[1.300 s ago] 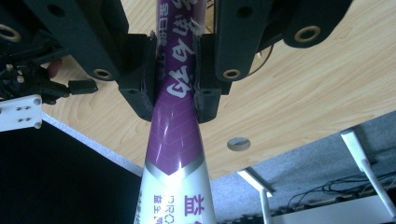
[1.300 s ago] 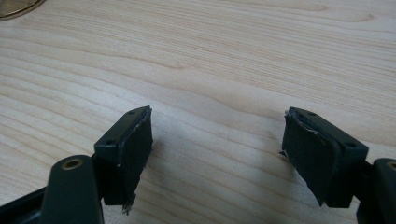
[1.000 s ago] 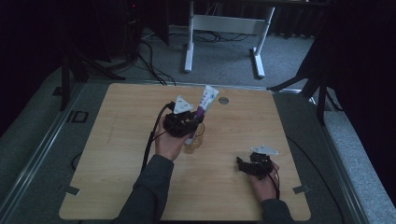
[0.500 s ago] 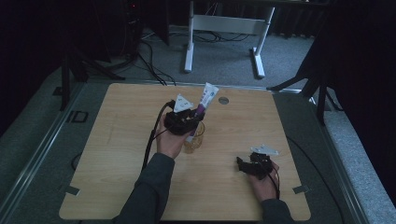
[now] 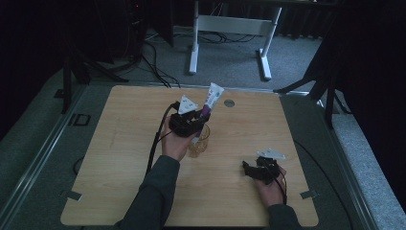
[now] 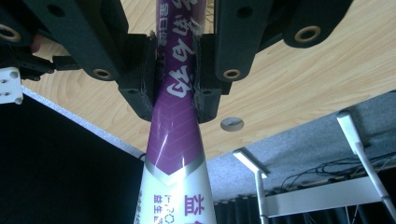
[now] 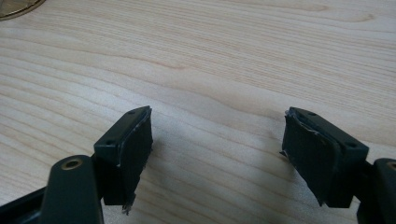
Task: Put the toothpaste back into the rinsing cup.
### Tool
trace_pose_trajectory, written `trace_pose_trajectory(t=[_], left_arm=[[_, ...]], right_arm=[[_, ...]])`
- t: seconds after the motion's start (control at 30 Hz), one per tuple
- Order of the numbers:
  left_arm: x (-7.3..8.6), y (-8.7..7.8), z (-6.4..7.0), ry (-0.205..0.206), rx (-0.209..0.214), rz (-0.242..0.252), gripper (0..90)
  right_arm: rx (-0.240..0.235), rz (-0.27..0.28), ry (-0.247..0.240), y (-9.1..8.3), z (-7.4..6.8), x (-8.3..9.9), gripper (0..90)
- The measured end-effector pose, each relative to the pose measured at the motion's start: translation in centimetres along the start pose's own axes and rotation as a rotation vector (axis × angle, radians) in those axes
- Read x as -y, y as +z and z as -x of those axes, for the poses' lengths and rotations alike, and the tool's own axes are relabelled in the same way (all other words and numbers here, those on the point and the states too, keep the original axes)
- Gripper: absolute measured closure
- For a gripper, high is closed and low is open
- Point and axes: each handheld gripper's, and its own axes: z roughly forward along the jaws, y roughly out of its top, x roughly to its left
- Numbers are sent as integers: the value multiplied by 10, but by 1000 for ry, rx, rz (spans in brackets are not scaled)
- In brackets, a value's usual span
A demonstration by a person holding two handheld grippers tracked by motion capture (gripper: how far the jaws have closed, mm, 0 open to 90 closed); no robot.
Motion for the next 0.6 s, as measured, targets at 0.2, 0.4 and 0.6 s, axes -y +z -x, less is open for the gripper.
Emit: trace_pose_trajectory(t=[0.2, 0.4, 0.6], left_arm=[[0, 4, -1, 6, 3, 12, 722], [1, 7, -2, 3, 5, 25, 721], [2, 11, -3, 0, 3, 37, 721]], right_arm=[[0, 0, -1, 0, 0, 0, 242], [-1, 0, -1, 0, 0, 0, 242], [0, 0, -1, 0, 0, 0, 242]])
